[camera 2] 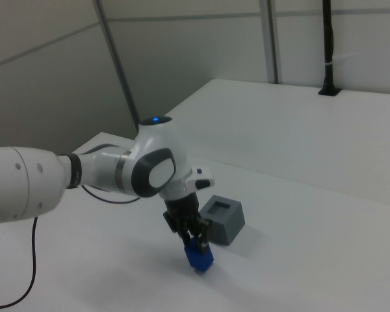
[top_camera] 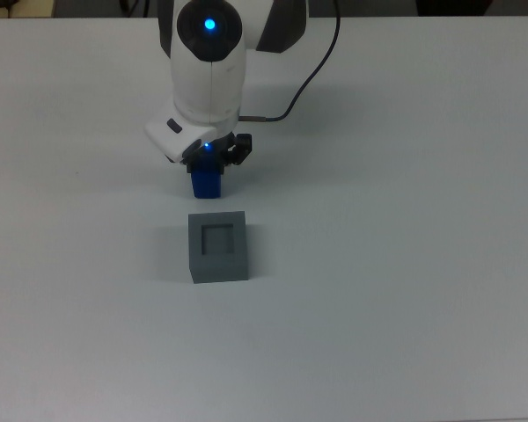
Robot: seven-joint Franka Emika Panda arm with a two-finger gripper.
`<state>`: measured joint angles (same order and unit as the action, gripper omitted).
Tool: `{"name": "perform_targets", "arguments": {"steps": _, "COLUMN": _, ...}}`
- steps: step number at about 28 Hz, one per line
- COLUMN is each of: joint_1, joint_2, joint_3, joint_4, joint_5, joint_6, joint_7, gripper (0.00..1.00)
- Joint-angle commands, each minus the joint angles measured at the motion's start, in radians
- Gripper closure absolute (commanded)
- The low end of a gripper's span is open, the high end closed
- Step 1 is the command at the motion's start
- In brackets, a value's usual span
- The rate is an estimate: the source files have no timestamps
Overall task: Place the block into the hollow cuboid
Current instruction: 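Lift the blue block and carry it above the grey hollow cube, then lower the blue block into the cube's square opening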
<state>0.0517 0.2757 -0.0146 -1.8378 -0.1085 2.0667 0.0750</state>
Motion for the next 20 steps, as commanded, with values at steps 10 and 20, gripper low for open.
{"name": "perform_targets", "arguments": {"steps": 10, "joint_1": -0.006, "joint_2": 0.046, "joint_3": -0.008, "joint_4": 0.291, "joint_5": 0.073, "joint_6": -0.165, "joint_7": -0.011, "gripper": 0.94}}
{"name": "perform_targets", "arguments": {"steps": 20, "joint_1": -0.015, "joint_2": 0.18, "joint_3": -0.008, "joint_4": 0.431, "joint_5": 0.108, "joint_6": -0.106, "joint_7": 0.014, "gripper": 0.94}}
